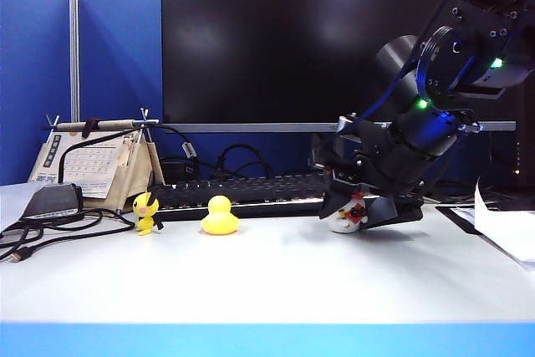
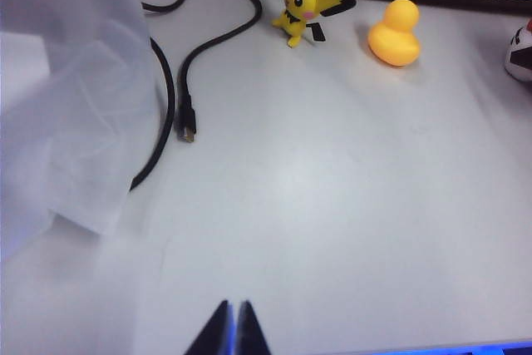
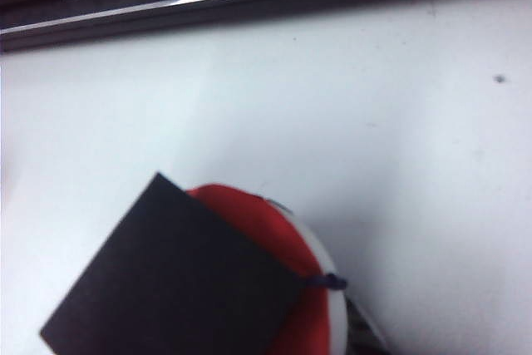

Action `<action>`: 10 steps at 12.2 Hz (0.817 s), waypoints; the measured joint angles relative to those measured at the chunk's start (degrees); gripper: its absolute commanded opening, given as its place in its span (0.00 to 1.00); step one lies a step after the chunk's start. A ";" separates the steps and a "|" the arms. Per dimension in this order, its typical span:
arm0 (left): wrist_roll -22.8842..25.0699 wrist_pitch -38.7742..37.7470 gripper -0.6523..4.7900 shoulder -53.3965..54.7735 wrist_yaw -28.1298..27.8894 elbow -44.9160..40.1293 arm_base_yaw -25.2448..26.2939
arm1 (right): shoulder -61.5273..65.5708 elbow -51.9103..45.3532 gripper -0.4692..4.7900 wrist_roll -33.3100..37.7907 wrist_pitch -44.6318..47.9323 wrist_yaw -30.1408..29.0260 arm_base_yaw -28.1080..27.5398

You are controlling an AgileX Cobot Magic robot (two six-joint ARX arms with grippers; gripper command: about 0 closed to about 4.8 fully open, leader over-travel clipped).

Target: Pick up the doll with a different color than the other dolls and place it near you.

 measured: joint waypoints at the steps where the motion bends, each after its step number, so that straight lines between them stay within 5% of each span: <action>1: 0.00 0.00 0.16 0.00 0.00 0.00 0.00 | 0.00 0.00 0.46 0.00 0.00 0.00 0.00; 10: 0.02 0.00 0.16 0.00 0.02 0.00 0.00 | 0.00 -0.31 0.46 -0.20 1.46 -2.51 0.07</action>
